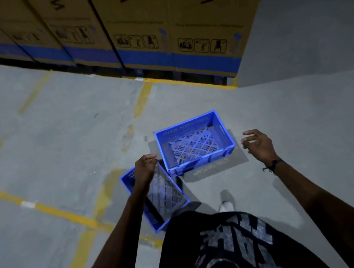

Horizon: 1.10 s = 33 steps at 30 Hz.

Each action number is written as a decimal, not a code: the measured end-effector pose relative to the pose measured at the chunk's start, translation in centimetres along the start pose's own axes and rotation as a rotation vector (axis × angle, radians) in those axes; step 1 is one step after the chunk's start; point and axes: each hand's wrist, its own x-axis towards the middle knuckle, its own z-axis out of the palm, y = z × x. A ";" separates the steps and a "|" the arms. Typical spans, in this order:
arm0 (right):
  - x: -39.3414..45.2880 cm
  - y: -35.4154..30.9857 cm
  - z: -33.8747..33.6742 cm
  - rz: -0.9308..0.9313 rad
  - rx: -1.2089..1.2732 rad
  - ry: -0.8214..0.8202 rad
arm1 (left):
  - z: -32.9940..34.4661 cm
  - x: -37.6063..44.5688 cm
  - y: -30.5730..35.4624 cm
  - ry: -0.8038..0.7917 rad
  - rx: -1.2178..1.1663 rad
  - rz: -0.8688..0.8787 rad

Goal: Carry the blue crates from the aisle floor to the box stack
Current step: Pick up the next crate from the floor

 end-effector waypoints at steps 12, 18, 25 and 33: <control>14.3 -1.3 0.3 0.024 -0.300 -0.251 | 4.0 6.0 1.5 0.098 0.127 -0.169; 21.2 -0.4 2.0 0.064 -0.476 -0.255 | 6.0 13.9 0.4 -0.057 0.542 -0.147; 32.0 5.2 7.5 0.112 -0.559 -0.326 | 9.9 25.6 -6.2 -0.126 0.676 -0.247; 43.1 18.2 16.2 0.085 -0.631 -0.452 | 17.0 37.1 -18.2 -0.091 0.708 -0.325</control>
